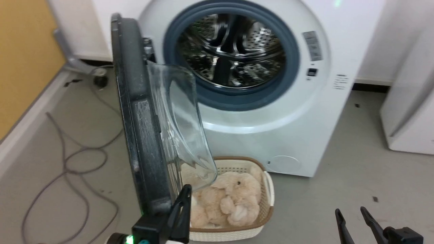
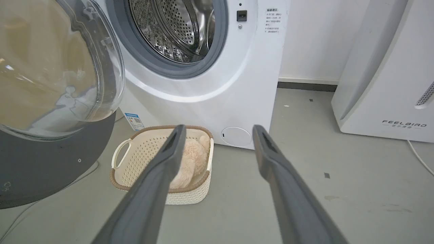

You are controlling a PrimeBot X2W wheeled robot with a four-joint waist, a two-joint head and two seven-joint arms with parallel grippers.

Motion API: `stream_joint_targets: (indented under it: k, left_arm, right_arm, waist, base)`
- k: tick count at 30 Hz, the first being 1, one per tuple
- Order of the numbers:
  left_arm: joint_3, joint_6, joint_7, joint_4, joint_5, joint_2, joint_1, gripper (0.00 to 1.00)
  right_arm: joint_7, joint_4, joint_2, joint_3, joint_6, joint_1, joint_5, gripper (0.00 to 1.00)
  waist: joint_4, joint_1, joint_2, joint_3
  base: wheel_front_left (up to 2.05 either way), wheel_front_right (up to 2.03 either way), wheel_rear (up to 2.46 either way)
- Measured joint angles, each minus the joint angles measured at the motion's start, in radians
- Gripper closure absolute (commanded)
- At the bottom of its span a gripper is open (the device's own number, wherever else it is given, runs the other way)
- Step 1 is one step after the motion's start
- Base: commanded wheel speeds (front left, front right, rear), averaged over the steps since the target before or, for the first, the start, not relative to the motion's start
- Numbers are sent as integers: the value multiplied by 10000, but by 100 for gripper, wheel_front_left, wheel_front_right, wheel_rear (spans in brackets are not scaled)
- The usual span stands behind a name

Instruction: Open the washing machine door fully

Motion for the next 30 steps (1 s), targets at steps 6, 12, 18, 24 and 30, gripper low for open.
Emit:
stream_joint_targets:
  k: [6,12,18,24,30]
  left_arm:
    - [150,314,123,-665,144,276,339,100]
    - [466,514,58,-696,123,372,380,100]
    - [1051,673,-305,-430,-107,497,553,100]
    - [1812,644,-786,92,-562,654,571,100]
    - [2892,261,-1290,1087,-1160,1122,178,100]
  right_arm:
    - [-4,2,6,-111,0,13,2,0]
    - [-4,-10,8,-161,0,-3,-2,0]
    - [6,-65,8,-259,0,-11,-6,0]
    - [48,-148,10,-280,0,-12,-17,0]
    - [100,-219,8,-274,0,-14,-17,0]
  waist:
    - [811,0,0,93]
    - [1644,0,0,231]
    - [2201,0,0,357]
    - [2410,0,0,418]
    - [2410,0,0,494]
  base:
    - [0,0,0]
    - [0,0,0]
    - [0,0,0]
    - [0,0,0]
    - [0,0,0]
